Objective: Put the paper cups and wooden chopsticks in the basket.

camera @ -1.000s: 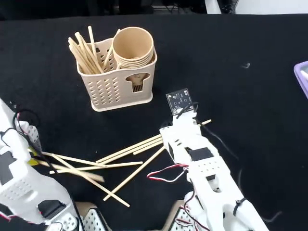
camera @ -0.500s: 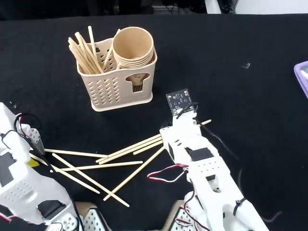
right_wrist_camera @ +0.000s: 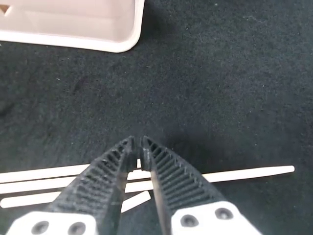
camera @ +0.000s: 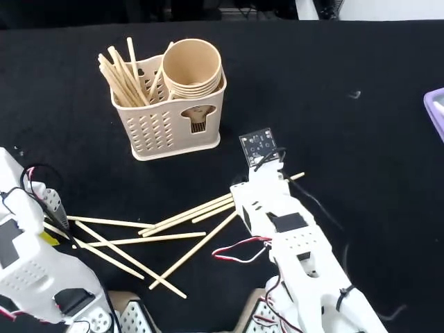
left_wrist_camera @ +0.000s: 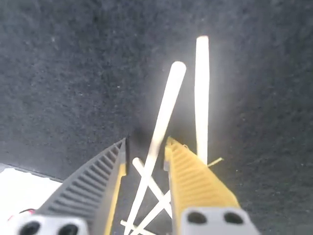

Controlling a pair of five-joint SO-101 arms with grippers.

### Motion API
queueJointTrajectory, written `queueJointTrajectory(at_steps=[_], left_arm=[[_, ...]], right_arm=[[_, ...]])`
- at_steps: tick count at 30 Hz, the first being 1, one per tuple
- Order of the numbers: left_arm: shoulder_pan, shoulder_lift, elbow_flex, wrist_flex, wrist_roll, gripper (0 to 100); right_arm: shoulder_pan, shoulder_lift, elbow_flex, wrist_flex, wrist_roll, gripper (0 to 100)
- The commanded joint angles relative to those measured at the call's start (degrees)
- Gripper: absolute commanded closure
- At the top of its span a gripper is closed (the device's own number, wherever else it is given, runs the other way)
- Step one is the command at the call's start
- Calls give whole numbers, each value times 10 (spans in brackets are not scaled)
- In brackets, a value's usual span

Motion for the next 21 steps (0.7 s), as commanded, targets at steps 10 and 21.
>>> queueJointTrajectory(at_steps=[10,21], left_arm=[[-1,-132,-17,1,-21,812],[-1,-71,129,-242,-3,809]], right_arm=[[-9,-13,-2,-13,4,969],[-9,-13,0,-13,4,969]])
